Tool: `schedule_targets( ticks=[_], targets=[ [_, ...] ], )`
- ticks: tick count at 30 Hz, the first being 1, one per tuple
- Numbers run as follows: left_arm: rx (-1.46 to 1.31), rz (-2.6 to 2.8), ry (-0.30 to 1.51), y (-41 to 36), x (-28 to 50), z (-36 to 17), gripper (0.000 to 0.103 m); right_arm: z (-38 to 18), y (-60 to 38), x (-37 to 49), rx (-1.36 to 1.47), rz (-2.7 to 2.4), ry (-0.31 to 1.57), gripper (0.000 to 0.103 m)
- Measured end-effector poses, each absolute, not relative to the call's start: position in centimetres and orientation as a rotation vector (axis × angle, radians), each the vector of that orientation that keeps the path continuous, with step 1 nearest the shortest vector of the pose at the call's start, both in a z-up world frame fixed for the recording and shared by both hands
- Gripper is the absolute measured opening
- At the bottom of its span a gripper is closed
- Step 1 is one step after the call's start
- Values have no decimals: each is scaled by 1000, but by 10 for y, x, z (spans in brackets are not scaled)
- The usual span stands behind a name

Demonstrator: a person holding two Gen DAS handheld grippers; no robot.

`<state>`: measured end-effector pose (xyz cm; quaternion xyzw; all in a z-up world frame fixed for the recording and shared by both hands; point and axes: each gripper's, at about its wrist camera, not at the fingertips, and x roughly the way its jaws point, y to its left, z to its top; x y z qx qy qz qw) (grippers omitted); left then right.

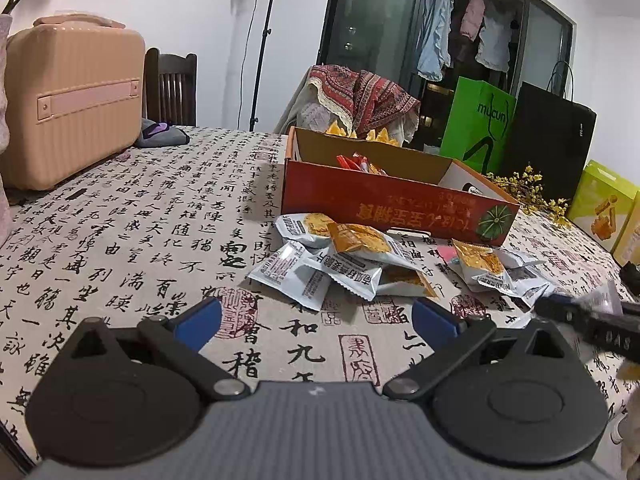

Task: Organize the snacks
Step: 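Grasp a pumpkin-seed oat crisp packet with the right tool, then grasp another pumpkin-seed oat crisp packet with the left tool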

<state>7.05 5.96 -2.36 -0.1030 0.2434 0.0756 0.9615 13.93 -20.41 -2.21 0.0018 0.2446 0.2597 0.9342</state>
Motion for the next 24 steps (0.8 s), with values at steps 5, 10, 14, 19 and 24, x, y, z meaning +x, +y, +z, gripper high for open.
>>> schedule_targets(
  ticks=[5, 10, 14, 19, 24],
  targets=[
    [-208, 157, 506, 57, 73, -25, 103, -16, -206, 154, 51, 528, 490, 12],
    [-208, 162, 519, 51, 79, -22, 103, -11, -213, 155, 90, 555, 474, 11],
    [-195, 142, 534, 37, 85, -20, 103, -5, -226, 152, 128, 557, 453, 11],
    [-184, 110, 552, 11, 96, -17, 103, 2, -250, 153, 181, 540, 421, 11],
    [-174, 75, 581, -21, 109, -15, 103, 3, -272, 155, 211, 517, 399, 11]
  ],
)
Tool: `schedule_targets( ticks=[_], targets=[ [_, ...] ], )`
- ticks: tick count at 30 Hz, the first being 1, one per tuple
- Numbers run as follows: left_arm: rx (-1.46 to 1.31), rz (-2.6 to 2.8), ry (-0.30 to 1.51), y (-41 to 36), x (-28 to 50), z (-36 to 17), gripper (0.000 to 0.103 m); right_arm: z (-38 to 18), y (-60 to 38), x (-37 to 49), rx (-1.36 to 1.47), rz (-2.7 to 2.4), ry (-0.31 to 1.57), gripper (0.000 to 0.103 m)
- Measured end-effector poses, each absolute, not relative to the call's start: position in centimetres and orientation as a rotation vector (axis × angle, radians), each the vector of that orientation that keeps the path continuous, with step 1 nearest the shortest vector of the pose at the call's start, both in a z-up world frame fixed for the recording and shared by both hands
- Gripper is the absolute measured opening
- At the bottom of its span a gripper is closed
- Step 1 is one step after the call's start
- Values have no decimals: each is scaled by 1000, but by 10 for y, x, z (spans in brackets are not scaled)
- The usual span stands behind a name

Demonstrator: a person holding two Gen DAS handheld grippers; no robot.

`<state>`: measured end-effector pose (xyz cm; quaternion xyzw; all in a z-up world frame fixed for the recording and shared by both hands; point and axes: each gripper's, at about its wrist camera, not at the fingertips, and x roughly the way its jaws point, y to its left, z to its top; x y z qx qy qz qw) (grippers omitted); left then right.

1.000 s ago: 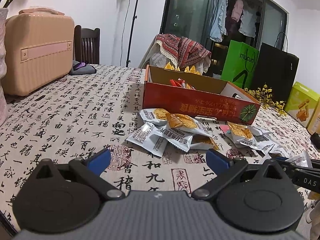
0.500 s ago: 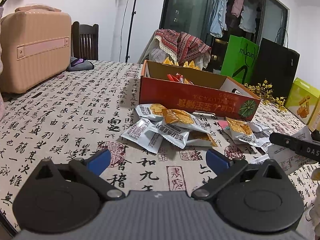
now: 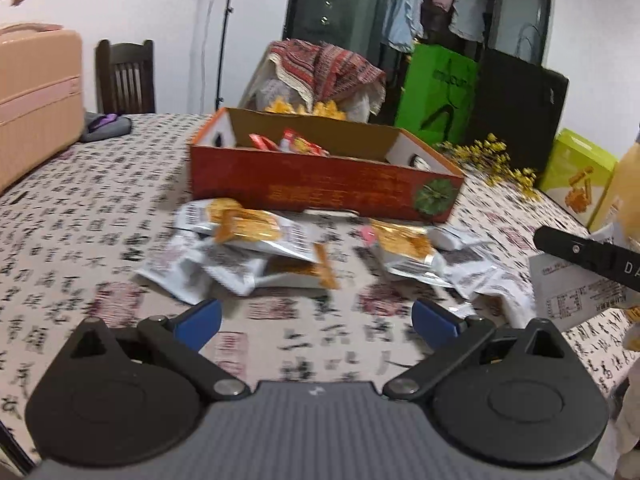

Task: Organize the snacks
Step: 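Grasp another pumpkin-seed oat crisp packet with the left tool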

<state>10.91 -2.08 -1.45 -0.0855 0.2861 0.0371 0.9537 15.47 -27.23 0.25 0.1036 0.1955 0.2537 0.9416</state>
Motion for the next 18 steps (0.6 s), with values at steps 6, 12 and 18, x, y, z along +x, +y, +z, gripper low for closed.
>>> schedule_targets(
  ticks=[6, 12, 18],
  targets=[
    [-128, 33, 620, -66, 126, -17, 103, -7, -297, 156, 257, 498, 397, 11],
    [-100, 47, 677, -104, 148, -28, 103, -12, -320, 159, 283, 465, 393, 11],
    [-70, 94, 700, -132, 157, -39, 103, -17, -335, 166, 303, 447, 380, 11]
  ],
)
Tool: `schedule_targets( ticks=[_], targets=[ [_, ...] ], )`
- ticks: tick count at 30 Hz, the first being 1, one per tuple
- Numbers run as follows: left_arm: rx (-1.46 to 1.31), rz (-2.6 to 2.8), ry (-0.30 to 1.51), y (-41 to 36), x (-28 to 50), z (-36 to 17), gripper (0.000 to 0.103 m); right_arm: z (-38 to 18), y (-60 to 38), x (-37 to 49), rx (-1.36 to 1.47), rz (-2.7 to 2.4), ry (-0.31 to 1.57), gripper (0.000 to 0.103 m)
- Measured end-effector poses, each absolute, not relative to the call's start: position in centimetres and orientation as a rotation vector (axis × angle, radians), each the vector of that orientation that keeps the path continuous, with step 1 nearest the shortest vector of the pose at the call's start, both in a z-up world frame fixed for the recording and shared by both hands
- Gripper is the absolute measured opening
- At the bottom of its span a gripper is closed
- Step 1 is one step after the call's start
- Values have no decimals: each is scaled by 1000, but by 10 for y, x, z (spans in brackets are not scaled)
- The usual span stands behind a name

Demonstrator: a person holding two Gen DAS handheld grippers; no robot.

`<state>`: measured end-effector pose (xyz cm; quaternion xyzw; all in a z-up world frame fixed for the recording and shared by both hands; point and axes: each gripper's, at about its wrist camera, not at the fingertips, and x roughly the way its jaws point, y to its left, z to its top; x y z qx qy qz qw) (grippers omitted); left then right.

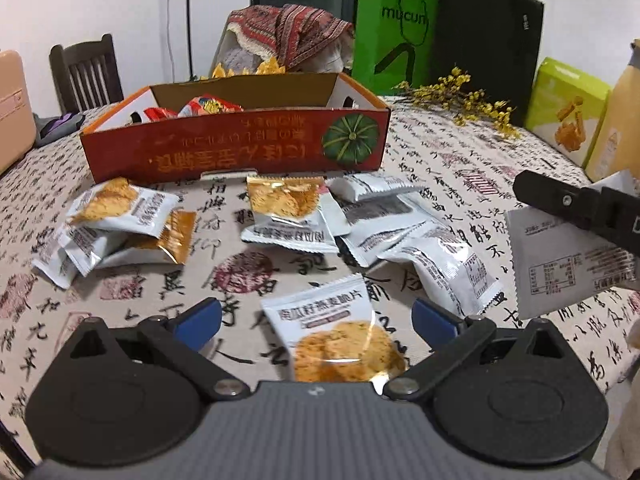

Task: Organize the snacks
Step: 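Grasp another pumpkin-seed oat crisp packet with the left tool, then carry both held packets into the cardboard box and open both tools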

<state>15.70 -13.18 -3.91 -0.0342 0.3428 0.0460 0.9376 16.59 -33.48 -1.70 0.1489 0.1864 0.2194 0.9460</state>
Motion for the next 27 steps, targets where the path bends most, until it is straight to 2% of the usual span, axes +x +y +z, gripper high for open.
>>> schedule_targets(
  ticks=[11, 12, 14, 15, 18, 22, 27],
  targets=[
    [-57, 180, 714, -140, 161, -50, 102, -29, -340, 170, 332, 477, 403, 11],
    [-58, 178, 711, -139, 160, -50, 99, -29, -339, 169, 330, 479, 402, 11],
    [-56, 167, 697, -138, 157, -47, 82, -28, -337, 167, 327, 486, 402, 11],
    [-55, 157, 688, -137, 154, -45, 66, -28, -337, 166, 326, 488, 402, 11],
    [-68, 131, 684, -130, 151, -43, 55, -28, -333, 163, 320, 495, 407, 11],
    [-97, 107, 681, -121, 146, -40, 48, -26, -326, 158, 308, 503, 412, 11],
    [-107, 89, 650, -113, 137, -34, 48, -19, -318, 149, 290, 508, 406, 11]
  ],
)
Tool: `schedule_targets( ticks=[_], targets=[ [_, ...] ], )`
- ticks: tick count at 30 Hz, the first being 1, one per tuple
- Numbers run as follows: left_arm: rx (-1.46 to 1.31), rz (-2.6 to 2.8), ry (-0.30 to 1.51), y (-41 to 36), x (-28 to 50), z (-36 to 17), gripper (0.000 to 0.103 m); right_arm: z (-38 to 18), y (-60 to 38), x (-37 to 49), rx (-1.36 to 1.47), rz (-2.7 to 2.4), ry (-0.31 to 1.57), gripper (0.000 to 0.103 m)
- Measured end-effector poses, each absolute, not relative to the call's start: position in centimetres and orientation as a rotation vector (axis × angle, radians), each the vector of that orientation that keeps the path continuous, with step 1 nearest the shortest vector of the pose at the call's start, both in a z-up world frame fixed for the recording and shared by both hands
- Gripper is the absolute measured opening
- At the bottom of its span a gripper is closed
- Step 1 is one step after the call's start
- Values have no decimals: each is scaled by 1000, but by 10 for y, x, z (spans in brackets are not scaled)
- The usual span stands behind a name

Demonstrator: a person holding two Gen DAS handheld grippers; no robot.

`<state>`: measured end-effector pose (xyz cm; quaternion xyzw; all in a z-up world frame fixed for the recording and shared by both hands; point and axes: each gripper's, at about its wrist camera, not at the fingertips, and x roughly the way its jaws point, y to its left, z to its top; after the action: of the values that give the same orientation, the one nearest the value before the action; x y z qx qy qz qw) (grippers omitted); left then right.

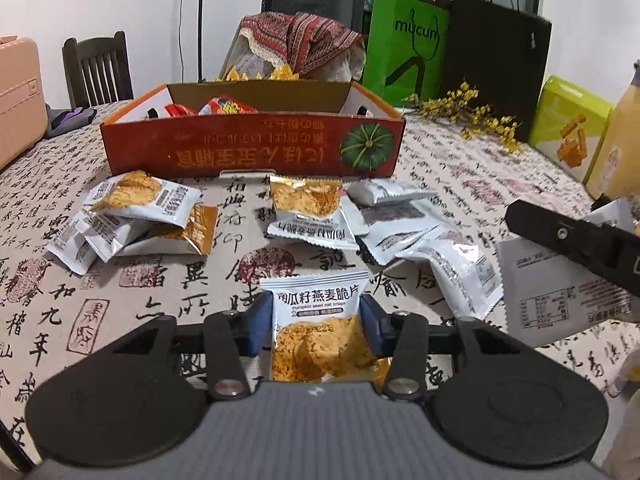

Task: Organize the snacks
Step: 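Carry both held packets into the cardboard box and open both tools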

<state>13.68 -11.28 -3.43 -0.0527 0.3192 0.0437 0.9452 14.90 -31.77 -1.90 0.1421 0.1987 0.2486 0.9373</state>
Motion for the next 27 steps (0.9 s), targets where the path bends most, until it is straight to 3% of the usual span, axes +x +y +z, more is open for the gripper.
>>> schedule_targets(
  ticks=[15, 27],
  targets=[
    [-141, 88, 496, -70, 117, 3, 47, 10, -286, 152, 247, 534, 375, 11],
    [-178, 96, 350, -25, 147, 49, 47, 49, -244, 192, 237, 543, 338, 11]
  ],
)
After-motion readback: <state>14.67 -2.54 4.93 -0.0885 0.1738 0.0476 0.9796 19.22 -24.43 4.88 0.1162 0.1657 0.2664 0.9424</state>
